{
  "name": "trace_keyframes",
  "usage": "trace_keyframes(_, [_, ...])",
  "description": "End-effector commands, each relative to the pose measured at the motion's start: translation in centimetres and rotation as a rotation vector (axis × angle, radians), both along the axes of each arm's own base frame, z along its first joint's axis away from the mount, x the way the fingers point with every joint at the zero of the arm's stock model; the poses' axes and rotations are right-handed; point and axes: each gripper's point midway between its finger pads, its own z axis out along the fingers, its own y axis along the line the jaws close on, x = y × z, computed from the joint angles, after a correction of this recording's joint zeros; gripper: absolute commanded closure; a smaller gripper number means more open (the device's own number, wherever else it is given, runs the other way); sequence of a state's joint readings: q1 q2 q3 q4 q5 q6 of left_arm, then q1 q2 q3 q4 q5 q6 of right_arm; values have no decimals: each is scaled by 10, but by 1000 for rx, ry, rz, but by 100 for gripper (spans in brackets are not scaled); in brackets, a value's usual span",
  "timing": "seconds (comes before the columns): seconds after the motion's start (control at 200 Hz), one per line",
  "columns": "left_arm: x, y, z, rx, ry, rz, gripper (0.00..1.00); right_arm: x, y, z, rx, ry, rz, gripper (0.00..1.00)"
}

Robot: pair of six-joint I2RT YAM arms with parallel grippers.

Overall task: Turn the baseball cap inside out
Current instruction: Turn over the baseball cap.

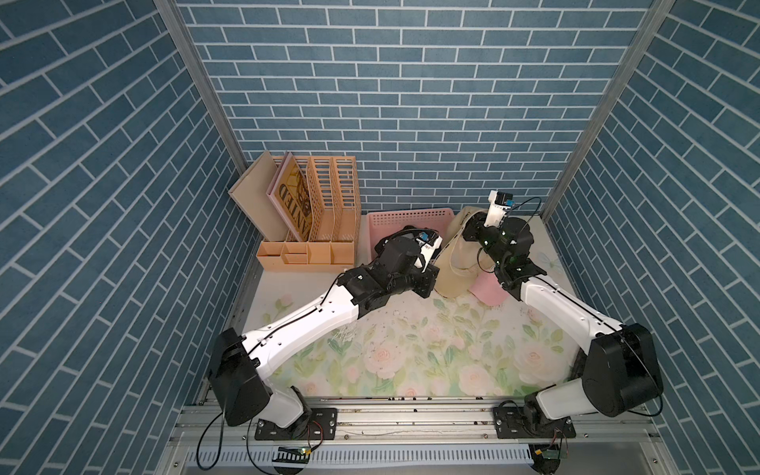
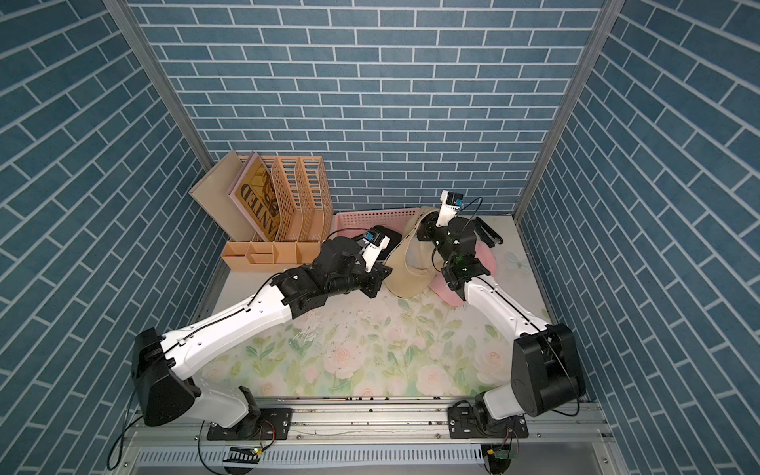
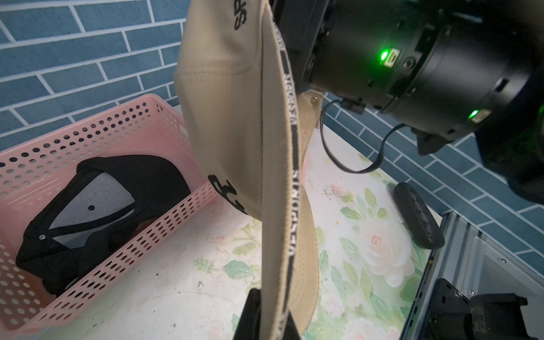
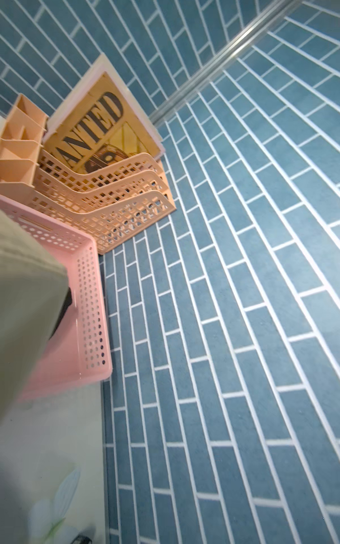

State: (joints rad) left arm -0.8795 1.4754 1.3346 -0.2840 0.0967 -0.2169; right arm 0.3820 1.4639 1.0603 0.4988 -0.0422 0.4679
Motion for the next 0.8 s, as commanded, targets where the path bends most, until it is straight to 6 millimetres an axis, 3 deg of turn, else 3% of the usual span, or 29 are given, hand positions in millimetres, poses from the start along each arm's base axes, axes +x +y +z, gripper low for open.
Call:
trace_keyframes(0.0, [-7, 6, 15, -34, -22, 9, 100, 13, -20, 21, 58, -24, -109, 85])
trace_keyframes(0.27, [16, 29, 25, -55, -53, 125, 100, -5, -27, -23, -65, 136, -97, 73])
trace_keyframes(0.46, [36, 44, 29, -3, -95, 179, 100, -31, 0, -48, -221, 234, 100, 60])
trace_keyframes(0.795, [29, 35, 24, 2, -67, 112, 100, -56, 32, -85, -297, 311, 354, 72])
